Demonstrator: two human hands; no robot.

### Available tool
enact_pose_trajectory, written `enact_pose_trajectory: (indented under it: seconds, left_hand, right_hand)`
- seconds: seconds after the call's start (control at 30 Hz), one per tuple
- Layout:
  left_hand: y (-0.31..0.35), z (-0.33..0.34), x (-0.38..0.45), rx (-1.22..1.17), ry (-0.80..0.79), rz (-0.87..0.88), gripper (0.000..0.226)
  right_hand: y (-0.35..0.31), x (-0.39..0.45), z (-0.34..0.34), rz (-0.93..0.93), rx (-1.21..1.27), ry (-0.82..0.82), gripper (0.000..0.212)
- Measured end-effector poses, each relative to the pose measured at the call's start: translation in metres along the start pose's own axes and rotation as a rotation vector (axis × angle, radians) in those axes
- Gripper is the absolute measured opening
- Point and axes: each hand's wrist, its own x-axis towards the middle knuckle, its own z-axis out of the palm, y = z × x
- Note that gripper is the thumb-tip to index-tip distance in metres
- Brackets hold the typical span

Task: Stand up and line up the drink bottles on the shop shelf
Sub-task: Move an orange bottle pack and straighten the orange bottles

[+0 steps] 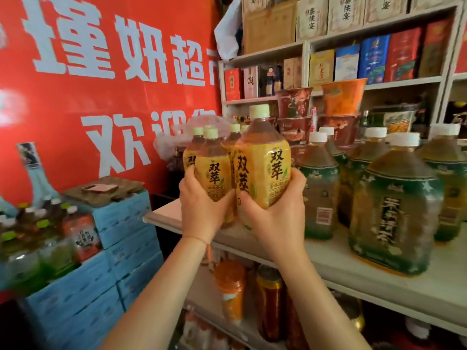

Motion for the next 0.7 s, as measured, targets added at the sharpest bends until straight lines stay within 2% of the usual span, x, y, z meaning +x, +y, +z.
enact_pose_trajectory:
  seconds: [0.07,0.17,0.23,0.33,0.47,0.57,0.63,0.7]
  left_hand:
    - [-0.013,0.0,0.017,0.002,0.01,0.032,0.118]
    - [-0.03,0.002,0.033,-0.07,-0.087,0.026,0.127]
    - [-0.039,0.003,0.039,-0.091,-0.14,0.048,0.122]
    - [-0.049,0.005,0.039,-0.088,-0.12,0.092,0.113]
    - [-0.056,0.006,0.039,-0.17,-0.109,0.108,0.108]
    - [-0.054,0.01,0.037,-0.227,-0.11,0.089,0.106]
    - [-0.048,0.008,0.028,-0.293,-0.111,0.103,0.103]
    - [-0.04,0.004,0.017,-0.348,-0.032,0.234,0.088]
  right_hand:
    - [0.009,0.003,0.021,0.024,-0.027,0.012,0.084]
    - [0.02,0.005,0.038,0.036,-0.126,0.027,0.082]
    - [0.025,0.006,0.043,0.072,-0.194,-0.023,0.081]
    - [0.023,0.005,0.045,0.106,-0.322,-0.116,0.074]
    - [0.014,-0.009,0.053,0.119,-0.771,-0.073,0.101]
    - [0.012,-0.017,0.057,0.129,-0.966,-0.057,0.11]
    - [0.002,-0.018,0.054,0.181,-0.981,-0.119,0.103]
    - [-0.005,-0.018,0.044,0.175,-0.986,-0.158,0.087]
